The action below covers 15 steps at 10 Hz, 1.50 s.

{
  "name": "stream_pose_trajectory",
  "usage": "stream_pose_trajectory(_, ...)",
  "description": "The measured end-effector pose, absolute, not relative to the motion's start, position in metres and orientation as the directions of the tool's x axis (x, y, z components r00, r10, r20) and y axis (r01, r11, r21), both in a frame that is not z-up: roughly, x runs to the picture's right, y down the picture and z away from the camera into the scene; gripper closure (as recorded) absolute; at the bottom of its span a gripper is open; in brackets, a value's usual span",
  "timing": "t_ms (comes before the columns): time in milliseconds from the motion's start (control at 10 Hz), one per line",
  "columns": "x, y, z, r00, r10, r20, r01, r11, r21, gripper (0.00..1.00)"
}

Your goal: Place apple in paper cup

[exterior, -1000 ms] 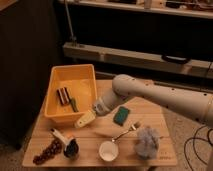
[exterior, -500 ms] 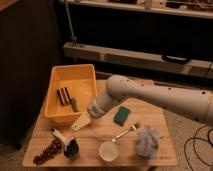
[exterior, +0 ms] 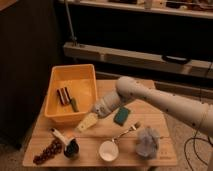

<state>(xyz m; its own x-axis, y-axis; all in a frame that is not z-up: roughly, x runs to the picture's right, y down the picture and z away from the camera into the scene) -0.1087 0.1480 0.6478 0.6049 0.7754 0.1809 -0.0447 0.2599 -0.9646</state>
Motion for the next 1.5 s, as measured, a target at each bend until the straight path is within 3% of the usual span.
stream_pose_trajectory(200,-0.115,0.152,0.638,0.612,0.719,0.331,0.076,0.363,-0.929,0.20)
stream_pose_trajectory(1100,-0.124,0.164,0.624,0.616,0.541,0.572,0.189,0.603,-0.775,0.20)
stream_pose_trajectory(1500,-0.115,0.163,0.627,0.584,0.521,0.623,0.119,0.704,-0.700,0.20)
